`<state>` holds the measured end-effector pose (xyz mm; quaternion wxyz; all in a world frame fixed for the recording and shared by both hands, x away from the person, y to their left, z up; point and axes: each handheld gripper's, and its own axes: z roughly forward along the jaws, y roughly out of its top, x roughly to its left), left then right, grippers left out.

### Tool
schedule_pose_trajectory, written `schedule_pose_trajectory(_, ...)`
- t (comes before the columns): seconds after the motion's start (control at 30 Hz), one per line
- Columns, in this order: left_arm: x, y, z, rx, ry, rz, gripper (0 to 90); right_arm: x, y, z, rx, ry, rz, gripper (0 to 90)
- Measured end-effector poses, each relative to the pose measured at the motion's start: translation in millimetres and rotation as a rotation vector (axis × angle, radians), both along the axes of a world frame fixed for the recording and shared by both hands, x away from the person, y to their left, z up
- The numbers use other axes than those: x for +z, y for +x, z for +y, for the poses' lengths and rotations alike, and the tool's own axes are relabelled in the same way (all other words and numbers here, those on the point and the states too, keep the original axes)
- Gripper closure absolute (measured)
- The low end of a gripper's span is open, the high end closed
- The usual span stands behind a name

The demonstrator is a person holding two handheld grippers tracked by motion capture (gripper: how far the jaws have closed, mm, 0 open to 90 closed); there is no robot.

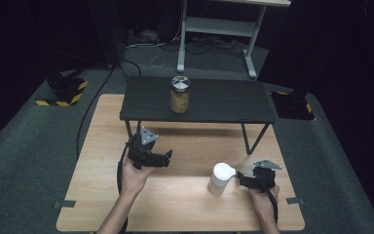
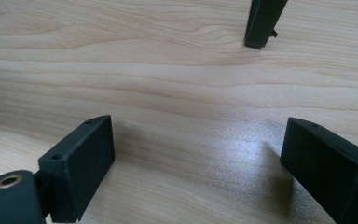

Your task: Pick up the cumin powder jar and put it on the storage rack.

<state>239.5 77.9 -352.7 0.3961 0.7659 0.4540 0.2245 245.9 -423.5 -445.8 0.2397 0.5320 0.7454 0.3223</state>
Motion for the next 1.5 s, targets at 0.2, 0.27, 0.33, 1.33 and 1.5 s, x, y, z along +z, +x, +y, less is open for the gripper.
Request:
schedule_pose_trajectory(0.2, -34.9, 2.3, -11.7, 0.014, 0.020, 0.041, 3.6, 0.0, 0.2, 0.0, 0.002, -0.001, 0.000, 8.7)
schedule_pose_trajectory(0.27, -44.4, 2.9, -15.0, 0.018, 0.026, 0.050, 3.6, 0.0, 0.2, 0.0, 0.002, -0.002, 0.000, 8.7)
schedule_pose_trajectory(0.33, -50.0, 3.2, -16.8, 0.022, 0.025, 0.055, 3.6, 0.0, 0.3, 0.0, 0.003, -0.002, 0.000, 8.7)
schedule_pose_trajectory(1.33, -92.6, 6.7, -23.9, 0.060, 0.045, 0.122, 3.4, 0.4, 0.9, 0.7, 0.012, -0.001, 0.005, 7.4)
schedule_pose_trajectory(1.5, -96.8, 6.7, -24.5, 0.062, 0.053, 0.126, 3.2, 0.4, 1.1, 1.0, 0.021, -0.001, 0.005, 7.4)
